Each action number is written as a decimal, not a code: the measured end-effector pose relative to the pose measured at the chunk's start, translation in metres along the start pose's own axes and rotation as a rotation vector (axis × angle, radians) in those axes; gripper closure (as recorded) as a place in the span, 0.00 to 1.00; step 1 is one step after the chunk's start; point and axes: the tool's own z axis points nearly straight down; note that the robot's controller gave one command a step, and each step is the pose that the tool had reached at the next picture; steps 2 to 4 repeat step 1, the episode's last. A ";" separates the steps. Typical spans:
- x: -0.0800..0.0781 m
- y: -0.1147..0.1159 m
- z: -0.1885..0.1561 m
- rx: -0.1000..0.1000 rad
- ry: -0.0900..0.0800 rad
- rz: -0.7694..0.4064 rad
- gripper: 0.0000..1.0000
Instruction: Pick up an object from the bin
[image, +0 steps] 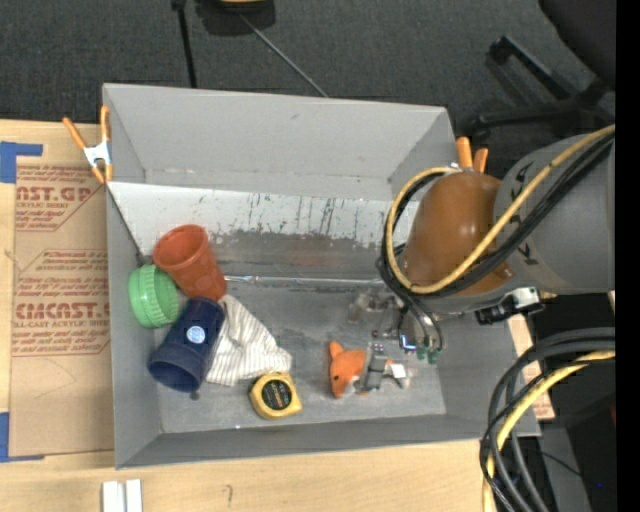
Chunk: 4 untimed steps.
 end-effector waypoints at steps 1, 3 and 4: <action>-0.005 -0.008 0.046 0.000 0.000 0.021 0.00; -0.005 -0.008 0.046 0.000 0.000 0.021 0.00; -0.005 -0.008 0.046 0.000 0.000 0.021 0.00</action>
Offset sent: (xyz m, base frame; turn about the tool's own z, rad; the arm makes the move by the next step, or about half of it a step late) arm -0.0103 -0.0003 -0.0559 0.2520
